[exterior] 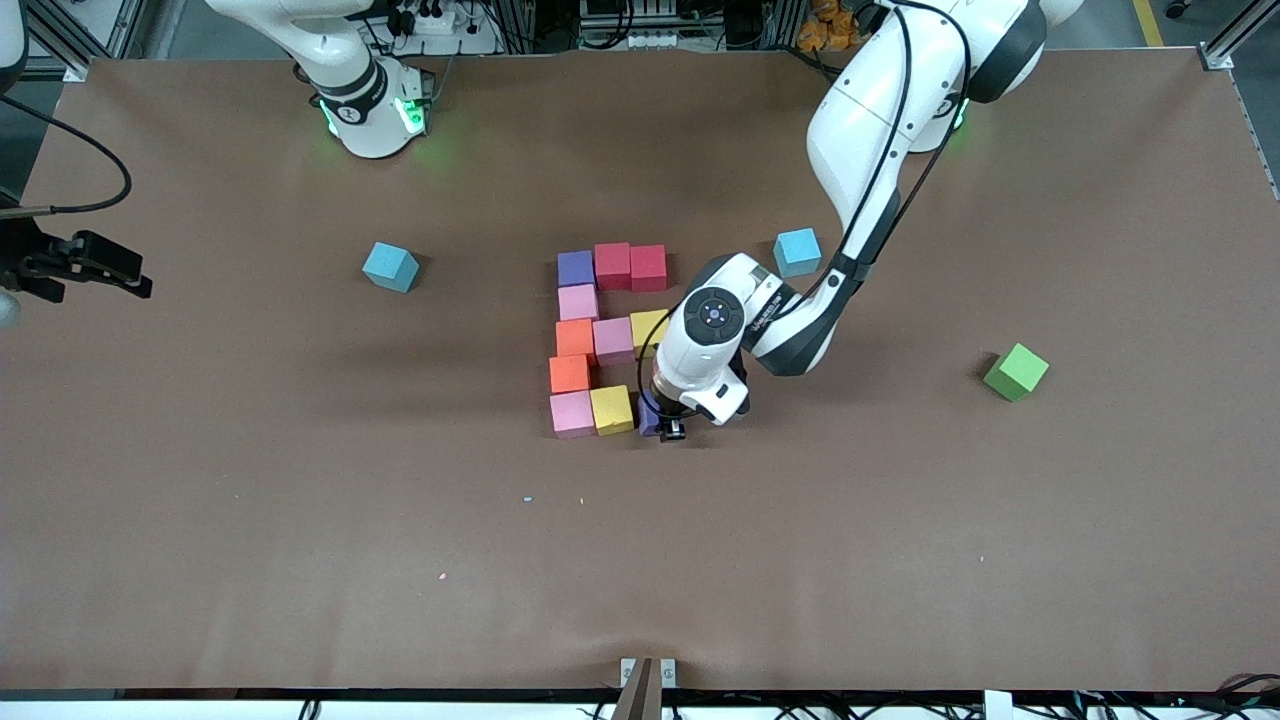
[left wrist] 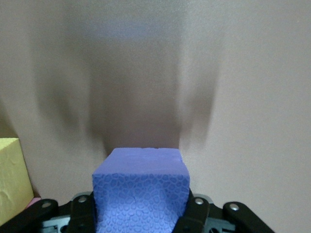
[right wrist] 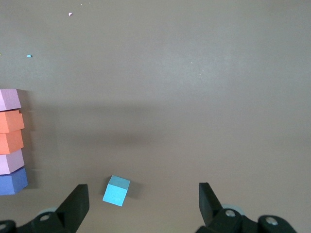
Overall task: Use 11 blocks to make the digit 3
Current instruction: 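Lower the purple cube beside the yellow cube with the left gripper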
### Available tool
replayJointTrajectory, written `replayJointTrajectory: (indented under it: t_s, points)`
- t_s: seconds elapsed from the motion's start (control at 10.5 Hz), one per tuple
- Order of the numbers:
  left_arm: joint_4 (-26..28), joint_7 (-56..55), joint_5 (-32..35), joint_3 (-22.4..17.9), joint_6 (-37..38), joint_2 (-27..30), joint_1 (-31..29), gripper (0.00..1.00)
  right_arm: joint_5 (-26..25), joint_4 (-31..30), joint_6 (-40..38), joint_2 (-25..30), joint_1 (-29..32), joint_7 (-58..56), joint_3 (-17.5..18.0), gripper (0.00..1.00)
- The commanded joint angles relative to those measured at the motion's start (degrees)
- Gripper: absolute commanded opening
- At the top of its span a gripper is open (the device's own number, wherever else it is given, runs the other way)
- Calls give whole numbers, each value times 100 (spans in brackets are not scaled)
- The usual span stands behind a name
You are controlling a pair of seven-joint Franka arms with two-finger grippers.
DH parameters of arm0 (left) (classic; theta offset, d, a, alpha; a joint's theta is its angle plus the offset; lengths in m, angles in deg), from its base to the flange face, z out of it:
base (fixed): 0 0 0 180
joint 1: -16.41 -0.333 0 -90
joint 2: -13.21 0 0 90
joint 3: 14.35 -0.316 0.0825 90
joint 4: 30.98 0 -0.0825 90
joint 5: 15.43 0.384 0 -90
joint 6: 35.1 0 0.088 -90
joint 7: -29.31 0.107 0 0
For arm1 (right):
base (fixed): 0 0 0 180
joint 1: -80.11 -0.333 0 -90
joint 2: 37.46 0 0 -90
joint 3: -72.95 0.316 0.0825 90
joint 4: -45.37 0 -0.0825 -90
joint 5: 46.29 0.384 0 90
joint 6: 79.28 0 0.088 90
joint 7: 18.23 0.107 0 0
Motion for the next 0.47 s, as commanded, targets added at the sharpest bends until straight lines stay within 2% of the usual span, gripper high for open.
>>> replayJointTrajectory:
  t_s: [0.0, 0.38]
  points:
    - [-209, -130, -24, -85, 68, -200, 148, 4, 65, 18, -31, -6, 90, -87, 44, 100]
    - [-192, -95, -6, -85, 68, -236, 192, 5, 65, 27, -22, -6, 90, -96, 44, 100]
